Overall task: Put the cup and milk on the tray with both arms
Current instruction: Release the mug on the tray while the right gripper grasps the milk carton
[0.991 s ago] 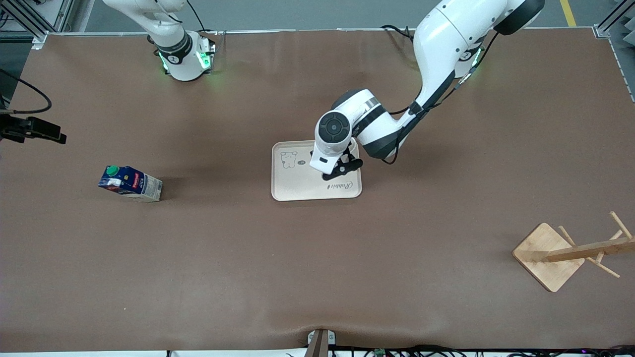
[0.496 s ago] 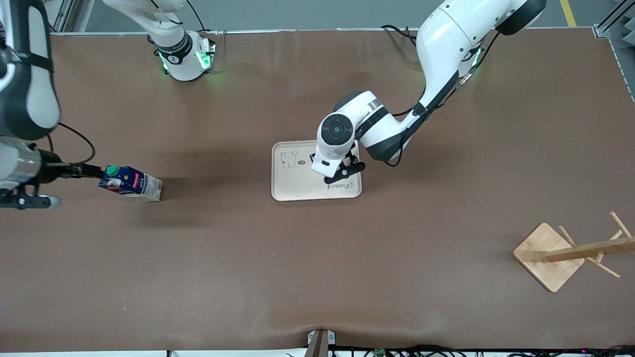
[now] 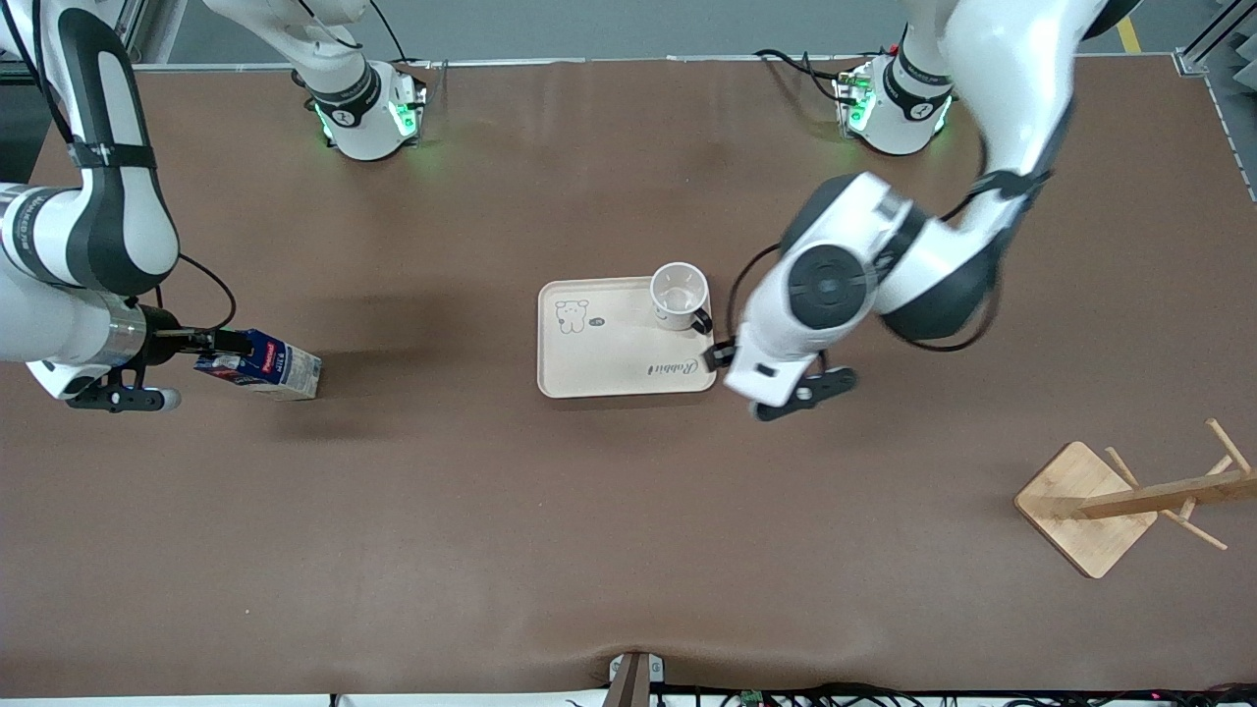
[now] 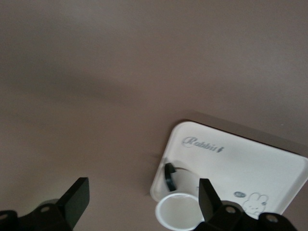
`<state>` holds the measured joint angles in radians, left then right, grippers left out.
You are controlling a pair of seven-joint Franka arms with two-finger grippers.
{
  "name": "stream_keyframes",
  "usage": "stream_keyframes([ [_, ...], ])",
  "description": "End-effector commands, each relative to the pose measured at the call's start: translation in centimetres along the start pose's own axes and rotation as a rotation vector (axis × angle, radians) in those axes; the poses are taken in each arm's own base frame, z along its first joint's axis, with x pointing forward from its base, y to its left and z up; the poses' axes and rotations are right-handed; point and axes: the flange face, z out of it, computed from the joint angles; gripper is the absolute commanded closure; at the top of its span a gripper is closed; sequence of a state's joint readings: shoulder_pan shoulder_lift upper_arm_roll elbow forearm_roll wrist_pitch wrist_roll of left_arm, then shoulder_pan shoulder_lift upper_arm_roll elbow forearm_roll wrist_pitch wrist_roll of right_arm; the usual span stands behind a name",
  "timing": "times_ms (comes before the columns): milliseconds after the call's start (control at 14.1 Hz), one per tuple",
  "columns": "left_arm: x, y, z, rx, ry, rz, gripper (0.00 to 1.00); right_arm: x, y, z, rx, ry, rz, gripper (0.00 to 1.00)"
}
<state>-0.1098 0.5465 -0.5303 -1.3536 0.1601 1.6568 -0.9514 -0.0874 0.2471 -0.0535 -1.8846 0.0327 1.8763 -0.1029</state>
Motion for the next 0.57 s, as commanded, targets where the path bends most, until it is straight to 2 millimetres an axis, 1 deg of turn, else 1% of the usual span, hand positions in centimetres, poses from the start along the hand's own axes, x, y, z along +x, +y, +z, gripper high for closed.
stream_keyframes([
  [0, -0.5, -5.7, -5.2, 0.069, 0.006, 0.068, 0.0, -1.1, 0.6, 0.8, 0.019, 0.024, 0.019, 0.0],
  [71, 0.1, -8.4, -7.2, 0.078, 0.012, 0.112, 0.0, -1.1, 0.3, 0.9, 0.019, 0.024, 0.011, 0.09],
  [142, 1.1, -11.4, -9.0, 0.078, 0.017, 0.159, 0.0, -1.2, -0.1, 0.8, 0.017, 0.024, 0.004, 0.48],
  [212, 1.6, -14.4, -10.8, 0.087, 0.014, 0.187, 0.0, -1.2, -0.3, 0.7, 0.016, 0.022, 0.001, 0.74],
  [283, 1.6, -16.9, -12.5, 0.095, 0.021, 0.208, 0.0, -1.2, -0.4, 0.8, 0.016, 0.021, 0.001, 0.9],
  [354, 1.4, -18.6, -14.1, 0.102, 0.044, 0.215, 0.0, -1.2, -0.2, 0.7, 0.017, 0.019, 0.006, 1.0],
  [425, 1.1, -19.6, -15.2, 0.104, 0.067, 0.201, 0.0, -1.2, -0.4, 0.4, 0.018, 0.012, 0.003, 1.0],
  [496, 1.1, -20.1, -15.6, 0.112, 0.077, 0.193, 0.0, -1.2, -0.8, -0.3, 0.018, 0.005, -0.004, 1.0],
])
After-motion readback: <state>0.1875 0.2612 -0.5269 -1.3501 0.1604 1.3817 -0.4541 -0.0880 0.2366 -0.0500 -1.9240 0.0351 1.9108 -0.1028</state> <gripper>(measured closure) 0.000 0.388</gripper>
